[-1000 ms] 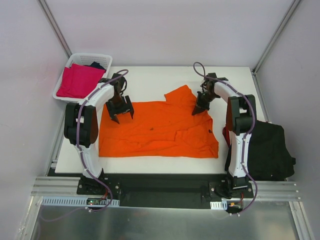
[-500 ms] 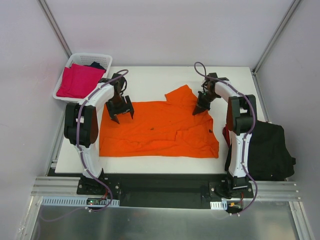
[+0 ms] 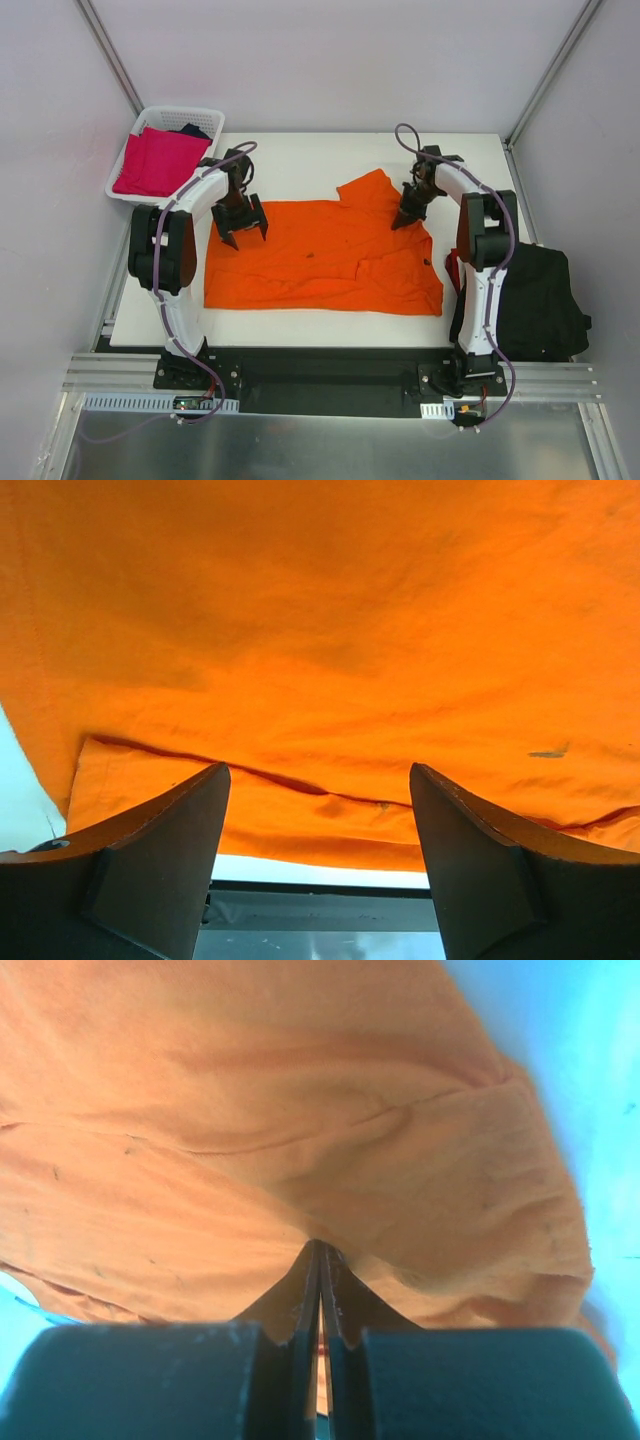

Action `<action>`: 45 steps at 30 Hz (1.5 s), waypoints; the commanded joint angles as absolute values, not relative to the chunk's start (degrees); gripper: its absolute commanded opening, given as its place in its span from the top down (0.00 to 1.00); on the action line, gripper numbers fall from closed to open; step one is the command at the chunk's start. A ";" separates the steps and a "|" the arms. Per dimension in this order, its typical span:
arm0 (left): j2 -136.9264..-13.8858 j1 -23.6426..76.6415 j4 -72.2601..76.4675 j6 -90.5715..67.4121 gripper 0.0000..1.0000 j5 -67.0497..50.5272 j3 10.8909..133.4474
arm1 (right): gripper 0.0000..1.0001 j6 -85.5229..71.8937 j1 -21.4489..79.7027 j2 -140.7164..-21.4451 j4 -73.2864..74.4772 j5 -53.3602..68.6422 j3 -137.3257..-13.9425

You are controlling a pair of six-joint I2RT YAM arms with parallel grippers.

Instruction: Fold and stack the t-shirts

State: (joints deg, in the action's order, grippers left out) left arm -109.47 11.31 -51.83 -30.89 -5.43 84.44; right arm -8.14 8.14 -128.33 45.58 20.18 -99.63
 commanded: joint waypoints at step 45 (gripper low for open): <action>-101.87 -2.64 -58.36 -31.55 0.20 14.49 107.92 | 0.99 -5.62 5.19 -115.65 63.71 -23.11 -114.60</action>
State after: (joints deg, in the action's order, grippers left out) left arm -104.22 -2.59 -56.12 -33.26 2.57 105.03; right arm -5.30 7.66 -117.14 57.14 -14.59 -108.57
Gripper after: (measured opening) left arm 0.783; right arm 0.014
